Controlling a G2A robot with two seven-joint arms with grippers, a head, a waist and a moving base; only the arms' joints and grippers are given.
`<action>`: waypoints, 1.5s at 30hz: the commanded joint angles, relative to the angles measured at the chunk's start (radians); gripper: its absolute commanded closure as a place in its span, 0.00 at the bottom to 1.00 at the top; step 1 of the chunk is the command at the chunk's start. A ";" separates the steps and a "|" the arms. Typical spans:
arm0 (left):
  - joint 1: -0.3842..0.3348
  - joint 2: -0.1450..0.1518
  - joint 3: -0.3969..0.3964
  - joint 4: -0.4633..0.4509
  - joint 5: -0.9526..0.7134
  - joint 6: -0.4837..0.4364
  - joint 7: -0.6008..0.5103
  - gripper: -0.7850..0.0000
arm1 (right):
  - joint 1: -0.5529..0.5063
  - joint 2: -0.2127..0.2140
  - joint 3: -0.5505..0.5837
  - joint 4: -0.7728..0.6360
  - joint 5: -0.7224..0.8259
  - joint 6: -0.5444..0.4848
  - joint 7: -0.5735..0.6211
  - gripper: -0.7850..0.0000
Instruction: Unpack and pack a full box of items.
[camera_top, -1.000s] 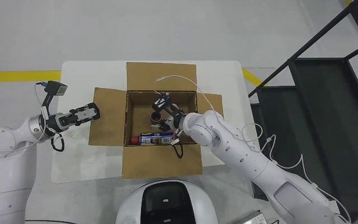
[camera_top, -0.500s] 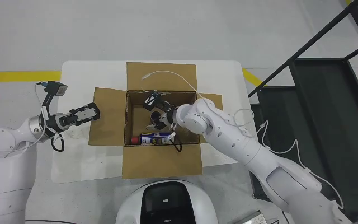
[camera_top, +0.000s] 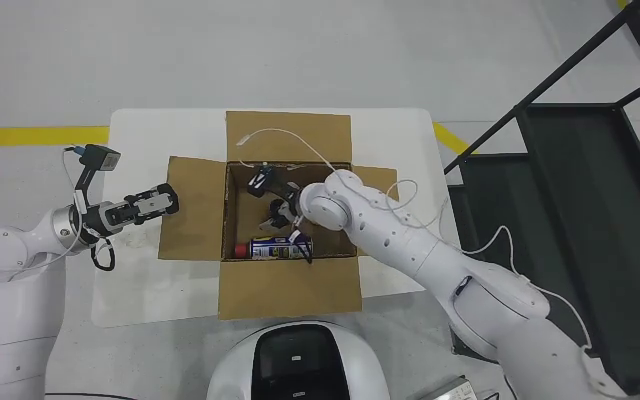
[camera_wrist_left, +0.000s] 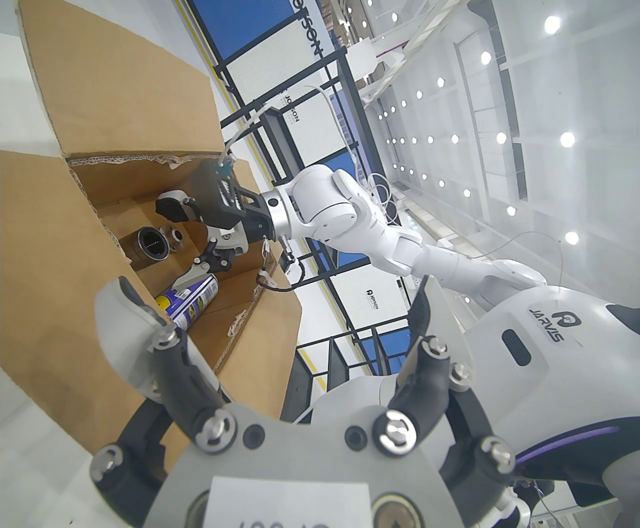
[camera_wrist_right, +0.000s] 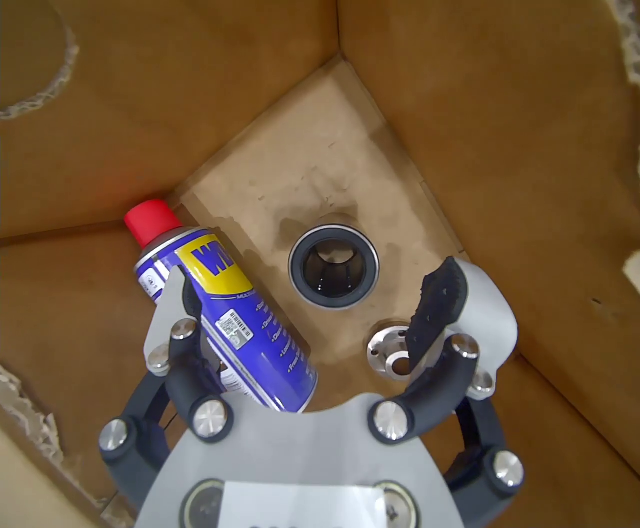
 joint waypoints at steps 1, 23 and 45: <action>0.000 0.000 0.000 0.000 0.000 0.000 0.000 0.00 | 0.010 -0.013 -0.006 0.034 0.008 -0.006 -0.008 0.00; 0.048 0.029 -0.175 0.031 -0.029 0.008 0.100 0.00 | 0.054 -0.109 -0.032 0.236 0.014 -0.068 -0.051 0.53; 0.048 0.029 -0.175 0.031 -0.029 0.008 0.100 0.00 | -0.020 -0.080 0.029 0.045 -0.111 -0.041 0.031 1.00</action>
